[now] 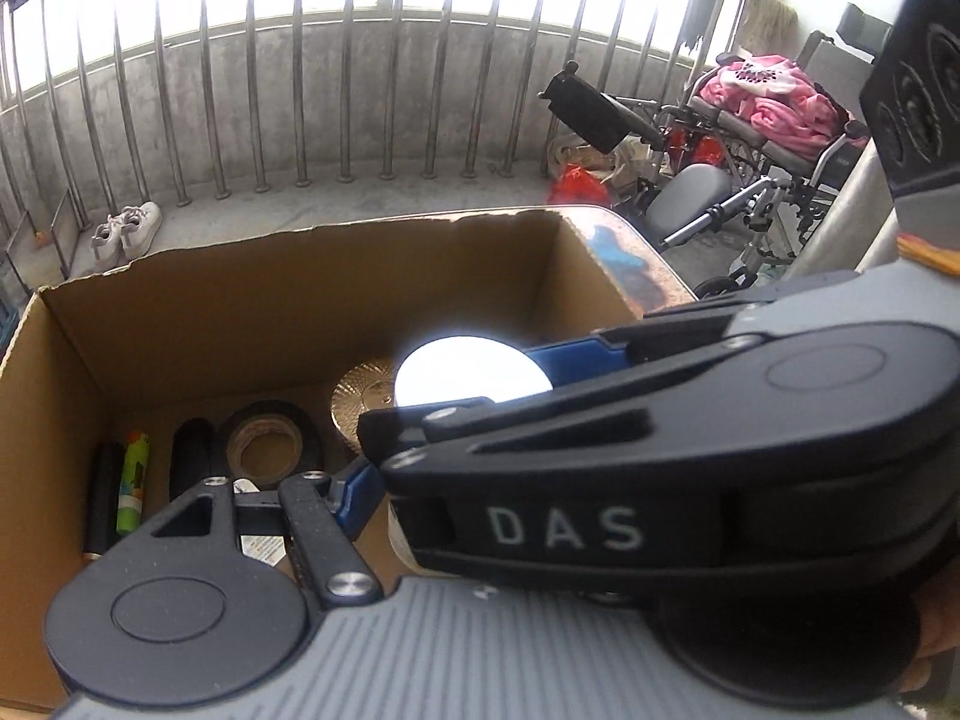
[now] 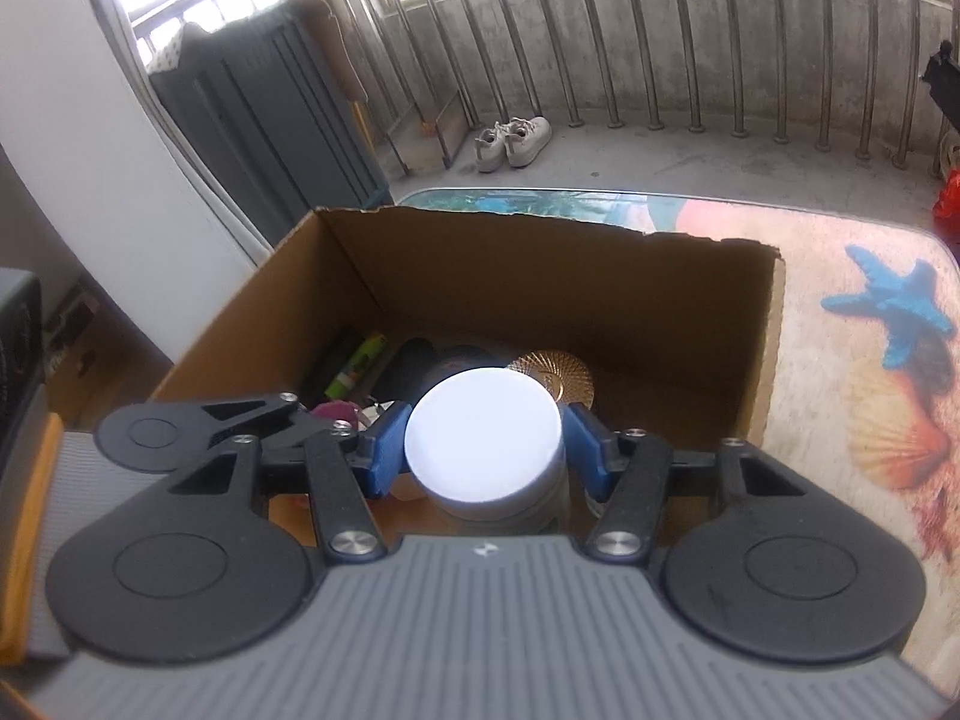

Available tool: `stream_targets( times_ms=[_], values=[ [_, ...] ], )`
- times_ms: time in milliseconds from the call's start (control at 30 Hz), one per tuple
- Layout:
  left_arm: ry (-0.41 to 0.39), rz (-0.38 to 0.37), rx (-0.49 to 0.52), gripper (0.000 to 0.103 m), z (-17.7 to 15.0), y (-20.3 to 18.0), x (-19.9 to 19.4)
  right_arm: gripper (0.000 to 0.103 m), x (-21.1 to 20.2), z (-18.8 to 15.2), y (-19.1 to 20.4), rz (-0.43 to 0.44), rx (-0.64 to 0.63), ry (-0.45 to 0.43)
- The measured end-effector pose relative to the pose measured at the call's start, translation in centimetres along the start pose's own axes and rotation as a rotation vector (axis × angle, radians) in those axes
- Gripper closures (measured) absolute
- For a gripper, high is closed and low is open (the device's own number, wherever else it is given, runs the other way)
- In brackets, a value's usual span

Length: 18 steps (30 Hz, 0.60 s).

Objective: Organize rigid objects
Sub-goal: 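Carry the white supplement bottle into the box and open the right gripper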

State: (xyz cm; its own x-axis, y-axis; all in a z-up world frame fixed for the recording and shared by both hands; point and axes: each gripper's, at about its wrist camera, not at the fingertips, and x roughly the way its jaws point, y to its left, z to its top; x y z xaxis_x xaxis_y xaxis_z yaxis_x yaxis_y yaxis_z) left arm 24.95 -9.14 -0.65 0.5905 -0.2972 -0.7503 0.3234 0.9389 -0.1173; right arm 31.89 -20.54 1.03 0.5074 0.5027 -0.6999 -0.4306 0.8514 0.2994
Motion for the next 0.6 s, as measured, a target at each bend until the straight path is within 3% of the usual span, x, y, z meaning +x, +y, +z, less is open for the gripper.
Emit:
stream_targets(
  times_ms=[367, 600],
  values=[
    [-0.017, 0.027, -0.004, 0.028, -0.1, 0.0, -1.7, 0.040, 0.1, 1.2, 1.2, 0.002, 0.004, 0.013],
    [-0.080, 0.030, 0.001, 0.019, 0.0, -0.5, -5.3, 0.032, -5.1, -0.6, 1.4, 0.016, 0.048, -0.068]
  ],
)
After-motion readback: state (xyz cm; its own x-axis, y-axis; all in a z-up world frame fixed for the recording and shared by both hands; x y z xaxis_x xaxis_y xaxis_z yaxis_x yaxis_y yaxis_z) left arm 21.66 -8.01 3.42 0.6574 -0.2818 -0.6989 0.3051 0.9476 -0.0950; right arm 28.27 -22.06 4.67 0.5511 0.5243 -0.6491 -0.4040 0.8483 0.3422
